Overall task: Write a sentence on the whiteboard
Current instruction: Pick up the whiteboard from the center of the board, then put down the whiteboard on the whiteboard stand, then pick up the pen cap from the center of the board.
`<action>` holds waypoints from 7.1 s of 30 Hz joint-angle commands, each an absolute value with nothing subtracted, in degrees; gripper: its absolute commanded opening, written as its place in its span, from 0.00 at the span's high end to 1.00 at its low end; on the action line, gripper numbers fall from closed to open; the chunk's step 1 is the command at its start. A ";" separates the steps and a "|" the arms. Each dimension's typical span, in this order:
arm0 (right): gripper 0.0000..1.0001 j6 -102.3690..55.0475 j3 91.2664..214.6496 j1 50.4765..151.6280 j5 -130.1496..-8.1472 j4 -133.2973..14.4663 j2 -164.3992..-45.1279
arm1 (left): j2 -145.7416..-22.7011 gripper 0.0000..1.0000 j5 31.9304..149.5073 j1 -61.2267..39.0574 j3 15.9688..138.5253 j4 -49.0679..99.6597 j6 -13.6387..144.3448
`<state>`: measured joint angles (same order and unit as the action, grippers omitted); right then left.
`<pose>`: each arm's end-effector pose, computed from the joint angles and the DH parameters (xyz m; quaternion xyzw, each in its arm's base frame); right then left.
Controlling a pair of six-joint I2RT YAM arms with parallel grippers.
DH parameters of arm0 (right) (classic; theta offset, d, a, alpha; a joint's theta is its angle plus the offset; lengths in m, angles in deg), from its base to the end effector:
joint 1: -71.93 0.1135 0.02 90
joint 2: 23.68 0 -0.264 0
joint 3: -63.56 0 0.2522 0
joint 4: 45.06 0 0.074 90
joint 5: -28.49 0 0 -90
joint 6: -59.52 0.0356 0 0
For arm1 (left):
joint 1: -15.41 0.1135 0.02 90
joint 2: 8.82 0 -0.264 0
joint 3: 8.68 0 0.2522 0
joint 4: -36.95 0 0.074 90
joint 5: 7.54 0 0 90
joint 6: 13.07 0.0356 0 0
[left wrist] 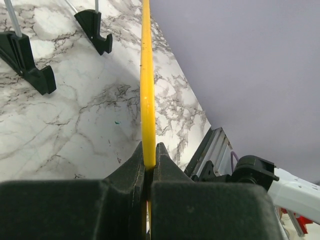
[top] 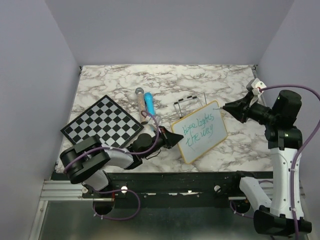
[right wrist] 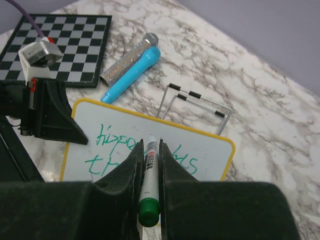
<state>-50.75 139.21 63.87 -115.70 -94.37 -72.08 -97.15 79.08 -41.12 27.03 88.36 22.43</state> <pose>0.1593 0.0066 0.3908 -0.3316 0.7071 0.2445 0.5747 0.1534 -0.2282 0.1747 -0.0080 0.7145 -0.5645 0.4133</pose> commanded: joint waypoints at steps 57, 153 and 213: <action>0.99 -45.07 146.94 57.07 -130.15 -100.39 -69.74 | -114.54 1.00 125.35 -9.46 62.12 81.82 37.99; 0.99 -49.19 130.41 57.07 -131.03 -93.45 -72.20 | -72.70 0.09 83.83 -23.31 37.32 23.32 39.22; 0.99 -20.12 116.87 68.94 -113.19 -71.30 -100.14 | -113.05 1.00 71.21 -49.80 44.72 34.35 62.60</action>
